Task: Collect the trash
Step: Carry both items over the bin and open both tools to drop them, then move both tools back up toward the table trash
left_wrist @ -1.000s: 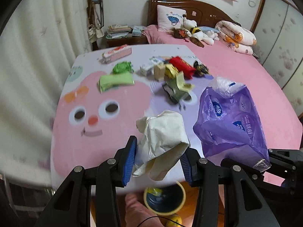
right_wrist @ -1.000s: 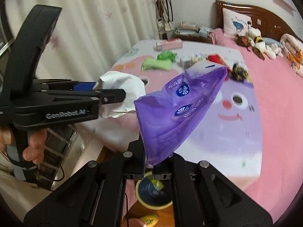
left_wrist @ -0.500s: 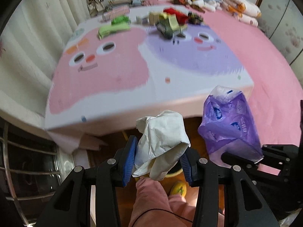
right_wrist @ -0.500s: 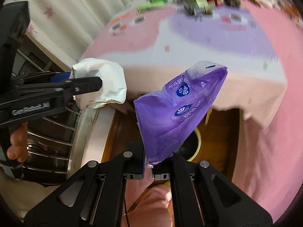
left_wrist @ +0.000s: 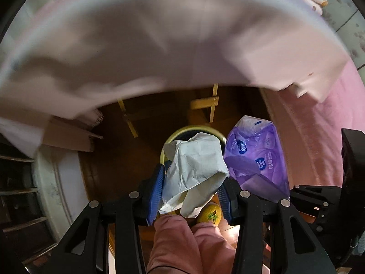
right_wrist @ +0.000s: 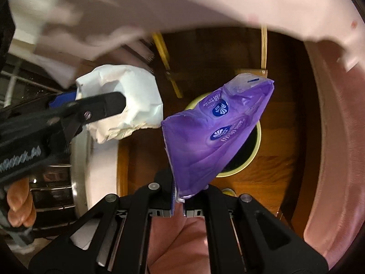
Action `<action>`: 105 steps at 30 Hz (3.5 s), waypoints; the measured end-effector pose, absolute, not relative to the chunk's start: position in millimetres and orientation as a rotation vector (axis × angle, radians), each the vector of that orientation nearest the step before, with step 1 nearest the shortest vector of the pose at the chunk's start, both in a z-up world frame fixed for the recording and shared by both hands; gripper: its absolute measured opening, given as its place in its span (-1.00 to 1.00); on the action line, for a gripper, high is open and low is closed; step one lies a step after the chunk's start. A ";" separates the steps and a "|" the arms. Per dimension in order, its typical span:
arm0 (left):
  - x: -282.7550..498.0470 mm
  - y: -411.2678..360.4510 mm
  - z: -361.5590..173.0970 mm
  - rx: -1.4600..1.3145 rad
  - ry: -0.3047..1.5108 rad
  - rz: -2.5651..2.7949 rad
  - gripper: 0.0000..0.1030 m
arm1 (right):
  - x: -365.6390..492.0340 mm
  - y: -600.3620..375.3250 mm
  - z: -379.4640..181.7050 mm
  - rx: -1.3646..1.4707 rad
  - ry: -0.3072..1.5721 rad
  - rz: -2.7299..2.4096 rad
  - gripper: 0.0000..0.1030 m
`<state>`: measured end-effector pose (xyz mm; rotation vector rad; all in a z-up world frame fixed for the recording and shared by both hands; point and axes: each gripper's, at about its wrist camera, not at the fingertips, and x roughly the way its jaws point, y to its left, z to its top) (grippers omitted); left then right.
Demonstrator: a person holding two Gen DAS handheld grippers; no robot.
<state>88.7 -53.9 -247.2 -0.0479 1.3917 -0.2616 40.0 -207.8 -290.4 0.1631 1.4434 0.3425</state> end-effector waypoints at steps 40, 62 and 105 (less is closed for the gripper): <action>114.0 -76.3 -380.1 0.043 1.478 -0.238 0.80 | 86.9 -256.2 -400.3 0.318 1.560 0.119 0.12; 73.5 -27.2 -92.2 0.002 1.228 -0.263 0.96 | 50.7 -240.1 -125.1 0.276 1.380 0.176 0.15; 258.3 53.2 84.3 0.136 0.855 -0.161 0.97 | 295.9 -209.9 58.1 0.186 1.039 0.203 0.15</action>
